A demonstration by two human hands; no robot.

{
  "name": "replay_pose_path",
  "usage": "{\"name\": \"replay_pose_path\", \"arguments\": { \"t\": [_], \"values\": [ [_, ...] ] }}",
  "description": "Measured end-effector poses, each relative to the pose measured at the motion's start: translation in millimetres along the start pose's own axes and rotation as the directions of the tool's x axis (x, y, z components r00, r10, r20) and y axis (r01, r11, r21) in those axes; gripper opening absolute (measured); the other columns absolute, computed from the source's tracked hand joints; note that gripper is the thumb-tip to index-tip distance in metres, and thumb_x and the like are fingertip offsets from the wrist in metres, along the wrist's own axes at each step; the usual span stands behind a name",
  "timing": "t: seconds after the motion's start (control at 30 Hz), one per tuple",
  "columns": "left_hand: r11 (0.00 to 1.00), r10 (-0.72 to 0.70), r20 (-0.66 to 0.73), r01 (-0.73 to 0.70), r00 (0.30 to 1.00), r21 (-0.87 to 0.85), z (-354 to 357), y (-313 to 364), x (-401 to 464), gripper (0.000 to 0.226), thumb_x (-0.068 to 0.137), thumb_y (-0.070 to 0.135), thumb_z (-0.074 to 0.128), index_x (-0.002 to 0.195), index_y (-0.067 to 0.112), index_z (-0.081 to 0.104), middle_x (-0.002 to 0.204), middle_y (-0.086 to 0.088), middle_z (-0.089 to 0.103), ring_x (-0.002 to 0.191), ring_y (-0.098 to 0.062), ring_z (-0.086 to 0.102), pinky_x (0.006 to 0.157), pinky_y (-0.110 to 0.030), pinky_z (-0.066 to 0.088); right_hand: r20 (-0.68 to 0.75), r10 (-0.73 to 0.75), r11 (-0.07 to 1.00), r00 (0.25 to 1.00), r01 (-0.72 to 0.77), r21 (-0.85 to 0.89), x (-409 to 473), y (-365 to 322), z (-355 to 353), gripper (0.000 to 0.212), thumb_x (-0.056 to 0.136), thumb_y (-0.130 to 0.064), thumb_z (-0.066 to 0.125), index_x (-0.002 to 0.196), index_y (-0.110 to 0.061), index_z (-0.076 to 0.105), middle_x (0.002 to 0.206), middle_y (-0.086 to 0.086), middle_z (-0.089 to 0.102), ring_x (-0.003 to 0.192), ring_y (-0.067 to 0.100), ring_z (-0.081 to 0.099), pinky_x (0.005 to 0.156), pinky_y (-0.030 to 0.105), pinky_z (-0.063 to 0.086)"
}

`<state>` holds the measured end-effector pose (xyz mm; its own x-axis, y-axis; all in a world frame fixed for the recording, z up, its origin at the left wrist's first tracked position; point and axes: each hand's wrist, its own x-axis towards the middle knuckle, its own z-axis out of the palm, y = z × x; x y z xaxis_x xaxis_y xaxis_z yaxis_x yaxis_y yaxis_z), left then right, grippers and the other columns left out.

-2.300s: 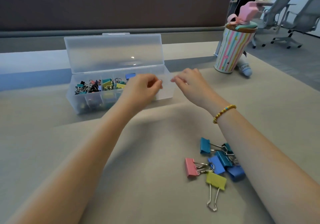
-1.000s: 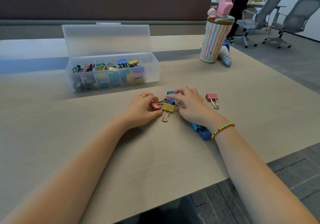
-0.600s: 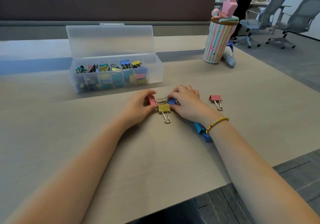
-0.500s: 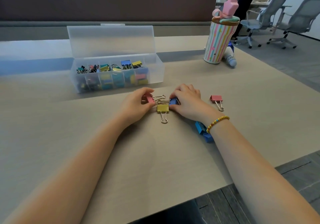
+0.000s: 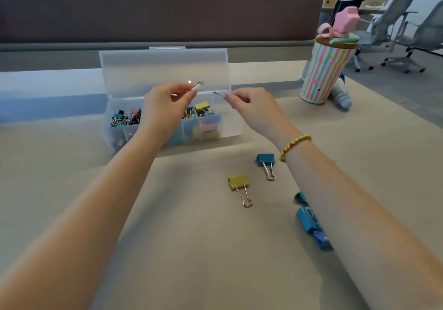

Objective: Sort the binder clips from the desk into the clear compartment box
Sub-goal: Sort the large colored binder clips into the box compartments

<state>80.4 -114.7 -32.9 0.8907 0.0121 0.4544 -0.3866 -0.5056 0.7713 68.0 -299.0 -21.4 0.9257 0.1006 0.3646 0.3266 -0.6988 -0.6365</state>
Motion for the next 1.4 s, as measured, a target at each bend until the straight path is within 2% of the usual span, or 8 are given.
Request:
{"name": "replay_pose_path", "arguments": {
  "t": [0.27, 0.5, 0.6, 0.73, 0.93, 1.07, 1.2, 1.4],
  "values": [
    [0.983, -0.026, 0.031, 0.020, 0.999, 0.182, 13, -8, 25, 0.022, 0.089, 0.023, 0.061, 0.104, 0.011, 0.071, 0.087, -0.003, 0.067, 0.075, -0.009, 0.055, 0.075, -0.020, 0.043, -0.057, 0.073, 0.946, 0.996, -0.087, -0.313, 48, 19, 19, 0.044, 0.093, -0.048, 0.047, 0.089, -0.012, 0.072, 0.073, 0.005, 0.061, 0.078, 0.021, 0.056, 0.066, 0.032, 0.047],
    [0.987, -0.071, 0.028, 0.066, 0.997, 0.145, 18, -7, 28, 0.023, 0.088, 0.028, 0.062, 0.098, 0.010, 0.072, 0.080, 0.002, 0.063, 0.073, -0.008, 0.054, 0.072, -0.018, 0.041, 0.129, 0.063, 0.638, 0.990, 0.059, -0.768, 66, 9, 32, 0.058, 0.087, -0.063, 0.043, 0.099, -0.011, 0.066, 0.086, 0.007, 0.051, 0.103, 0.025, 0.050, 0.077, 0.033, 0.036],
    [0.985, -0.071, 0.051, 0.062, 0.996, 0.158, 25, -1, 30, 0.025, 0.088, 0.029, 0.062, 0.099, 0.009, 0.071, 0.079, 0.001, 0.062, 0.069, -0.008, 0.053, 0.065, -0.018, 0.041, 0.168, 0.084, 0.681, 0.982, 0.067, -0.730, 62, 11, 29, 0.050, 0.094, -0.053, 0.039, 0.094, -0.010, 0.065, 0.101, 0.010, 0.056, 0.109, 0.027, 0.046, 0.080, 0.034, 0.034],
    [0.960, -0.023, 0.148, -0.019, 0.989, 0.280, 47, 11, 36, 0.032, 0.088, 0.038, 0.059, 0.100, 0.011, 0.071, 0.090, -0.006, 0.070, 0.080, -0.019, 0.061, 0.074, -0.027, 0.046, 0.033, 0.099, 0.906, 0.995, -0.076, -0.416, 46, 21, 5, 0.046, 0.098, -0.026, 0.041, 0.053, -0.016, 0.046, 0.064, 0.004, 0.046, 0.080, 0.029, 0.048, 0.067, 0.029, 0.031],
    [0.722, -0.072, 0.343, -0.189, 0.936, 0.666, 82, 23, 41, 0.056, 0.091, 0.058, 0.037, 0.102, 0.013, 0.069, 0.101, -0.008, 0.068, 0.096, -0.026, 0.058, 0.068, -0.031, 0.039, -0.007, 0.175, 0.941, 0.985, -0.169, -0.294, 4, 48, -34, 0.034, 0.098, -0.020, 0.041, 0.100, -0.001, 0.069, 0.100, 0.016, 0.067, 0.097, 0.026, 0.058, 0.081, 0.033, 0.045],
    [0.834, 0.066, 0.258, -0.195, 0.964, 0.517, 75, 32, 11, 0.050, 0.095, 0.050, 0.035, 0.111, 0.014, 0.066, 0.111, -0.011, 0.063, 0.109, -0.029, 0.050, 0.090, -0.037, 0.038, 0.021, 0.258, 0.945, 0.966, -0.248, -0.212, -28, 59, -45, 0.027, 0.097, -0.016, 0.044, 0.109, -0.011, 0.068, 0.108, 0.005, 0.066, 0.095, 0.015, 0.055, 0.078, 0.022, 0.037],
    [0.827, 0.010, 0.332, -0.195, 0.943, 0.528, 58, 45, -34, 0.038, 0.095, 0.044, 0.040, 0.089, 0.012, 0.059, 0.092, -0.009, 0.060, 0.090, -0.026, 0.056, 0.072, -0.030, 0.040, 0.185, 0.360, 0.892, 0.915, -0.278, -0.357, -48, 58, -38, 0.026, 0.097, -0.026, 0.046, 0.111, -0.013, 0.063, 0.111, 0.007, 0.063, 0.095, 0.019, 0.053, 0.077, 0.024, 0.036],
    [0.594, -0.282, 0.630, -0.384, 0.724, 0.707, 68, 52, -82, 0.064, 0.081, 0.068, 0.045, 0.114, 0.013, 0.042, 0.115, -0.009, 0.060, 0.104, -0.029, 0.056, 0.069, -0.030, 0.036, 0.338, 0.465, 0.760, 0.818, -0.174, -0.626, -64, 40, -24, 0.052, 0.089, -0.054, 0.049, 0.120, -0.013, 0.044, 0.118, 0.008, 0.056, 0.104, 0.027, 0.052, 0.081, 0.034, 0.041]
  ]
}}
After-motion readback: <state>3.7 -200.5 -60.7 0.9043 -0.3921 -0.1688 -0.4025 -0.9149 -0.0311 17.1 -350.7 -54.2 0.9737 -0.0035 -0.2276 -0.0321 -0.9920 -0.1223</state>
